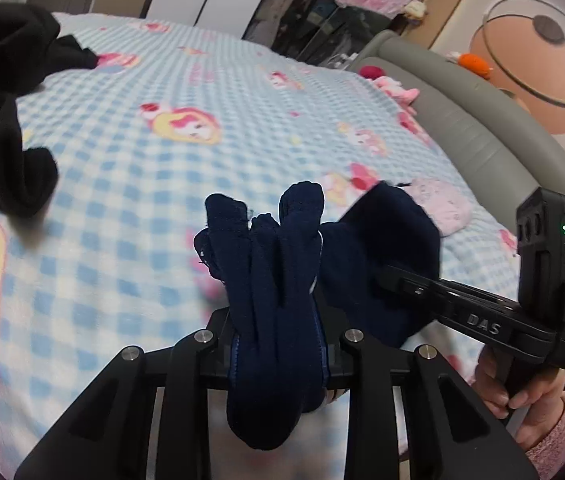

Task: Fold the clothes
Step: 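Lift the folded pants with both grippers and carry them toward the pink garment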

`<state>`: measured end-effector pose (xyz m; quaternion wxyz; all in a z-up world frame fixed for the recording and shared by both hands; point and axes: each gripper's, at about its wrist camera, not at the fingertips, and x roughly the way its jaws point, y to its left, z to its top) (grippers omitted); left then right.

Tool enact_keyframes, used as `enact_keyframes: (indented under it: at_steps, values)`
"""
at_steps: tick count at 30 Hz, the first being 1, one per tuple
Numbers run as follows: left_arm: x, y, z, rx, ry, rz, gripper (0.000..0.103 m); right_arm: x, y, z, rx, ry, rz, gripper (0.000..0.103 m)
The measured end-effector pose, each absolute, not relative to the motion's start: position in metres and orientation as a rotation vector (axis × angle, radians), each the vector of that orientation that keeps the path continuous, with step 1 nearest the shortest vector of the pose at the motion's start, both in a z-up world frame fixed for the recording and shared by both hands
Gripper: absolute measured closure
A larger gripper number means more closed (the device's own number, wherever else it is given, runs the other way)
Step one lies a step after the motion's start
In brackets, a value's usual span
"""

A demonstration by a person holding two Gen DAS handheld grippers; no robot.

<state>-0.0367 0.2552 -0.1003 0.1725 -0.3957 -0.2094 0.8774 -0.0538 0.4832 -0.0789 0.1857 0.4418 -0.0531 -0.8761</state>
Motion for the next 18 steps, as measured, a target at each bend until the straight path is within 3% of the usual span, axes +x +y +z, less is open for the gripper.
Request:
enact_keyframes:
  at_steps: [8, 18]
  values:
    - [-0.027, 0.276, -0.079, -1.092, -0.617, 2.448, 0.075, -0.039, 0.518, -0.058, 1.224, -0.248, -2.486, 0.089]
    - [-0.044, 0.349, -0.051, -1.077, -0.476, 2.402, 0.075, -0.035, 0.574, -0.048, 1.226, -0.333, -2.548, 0.089]
